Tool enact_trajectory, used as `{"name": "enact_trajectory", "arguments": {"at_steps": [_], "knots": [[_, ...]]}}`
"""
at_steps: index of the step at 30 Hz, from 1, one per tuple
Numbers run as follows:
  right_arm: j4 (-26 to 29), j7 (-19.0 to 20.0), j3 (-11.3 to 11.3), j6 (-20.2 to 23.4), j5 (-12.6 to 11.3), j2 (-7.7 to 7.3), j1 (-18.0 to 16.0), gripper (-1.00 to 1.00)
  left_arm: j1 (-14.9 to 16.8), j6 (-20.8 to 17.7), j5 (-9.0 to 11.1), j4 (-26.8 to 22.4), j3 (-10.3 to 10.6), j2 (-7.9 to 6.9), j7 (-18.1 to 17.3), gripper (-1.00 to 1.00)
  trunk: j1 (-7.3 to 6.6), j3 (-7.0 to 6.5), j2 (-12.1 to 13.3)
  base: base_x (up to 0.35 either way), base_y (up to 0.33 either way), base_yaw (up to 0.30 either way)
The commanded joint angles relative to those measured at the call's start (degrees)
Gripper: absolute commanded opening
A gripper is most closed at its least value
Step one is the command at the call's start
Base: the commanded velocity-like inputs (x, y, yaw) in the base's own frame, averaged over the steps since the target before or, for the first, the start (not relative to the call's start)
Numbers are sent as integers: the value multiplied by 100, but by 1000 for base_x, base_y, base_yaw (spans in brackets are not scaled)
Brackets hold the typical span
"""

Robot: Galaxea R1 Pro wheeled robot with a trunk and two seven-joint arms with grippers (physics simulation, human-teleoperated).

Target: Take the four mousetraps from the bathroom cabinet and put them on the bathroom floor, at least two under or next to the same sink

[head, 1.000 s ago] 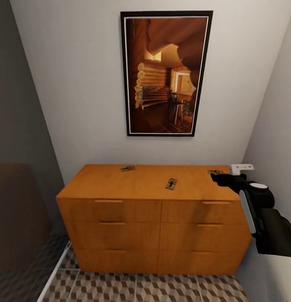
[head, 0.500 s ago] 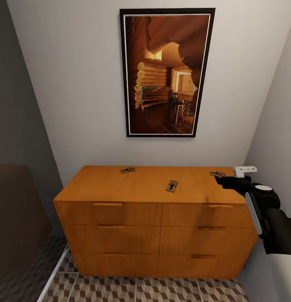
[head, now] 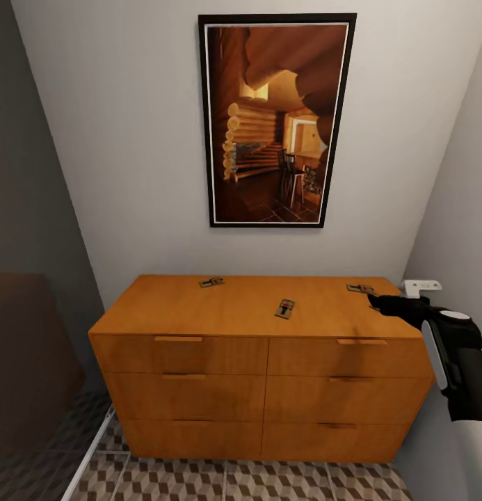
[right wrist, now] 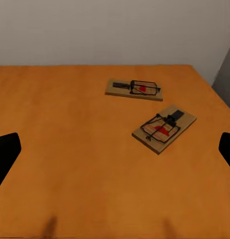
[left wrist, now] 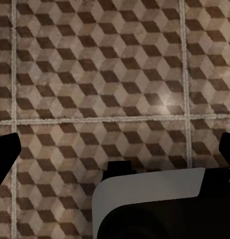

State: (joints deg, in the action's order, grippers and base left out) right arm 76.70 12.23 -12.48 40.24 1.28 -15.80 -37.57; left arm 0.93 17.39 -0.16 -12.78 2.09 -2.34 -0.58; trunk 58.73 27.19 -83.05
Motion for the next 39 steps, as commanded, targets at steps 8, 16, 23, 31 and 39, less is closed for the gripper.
{"name": "enact_trajectory", "arguments": {"at_steps": [8,16,23,31,39], "knots": [[-27,132,-61,27,28,-10,-4,100,4,19,-1,4,19,-3,-3,100,0,6,-3,0,0,0],[-32,146,-69,26,30,-35,-4,100,4,19,-1,4,19,-3,-3,100,0,6,-3,0,0,0],[-32,148,-78,23,30,-80,-4,100,4,19,-1,4,19,-3,-3,100,0,6,-3,0,0,0],[-32,156,-86,21,30,-283,-4,100,4,19,-1,4,15,-4,-3,100,0,6,-3,0,0,0],[-37,159,-86,19,27,-324,-4,100,4,19,-1,4,11,-6,-3,100,0,6,-3,0,0,0]]}}
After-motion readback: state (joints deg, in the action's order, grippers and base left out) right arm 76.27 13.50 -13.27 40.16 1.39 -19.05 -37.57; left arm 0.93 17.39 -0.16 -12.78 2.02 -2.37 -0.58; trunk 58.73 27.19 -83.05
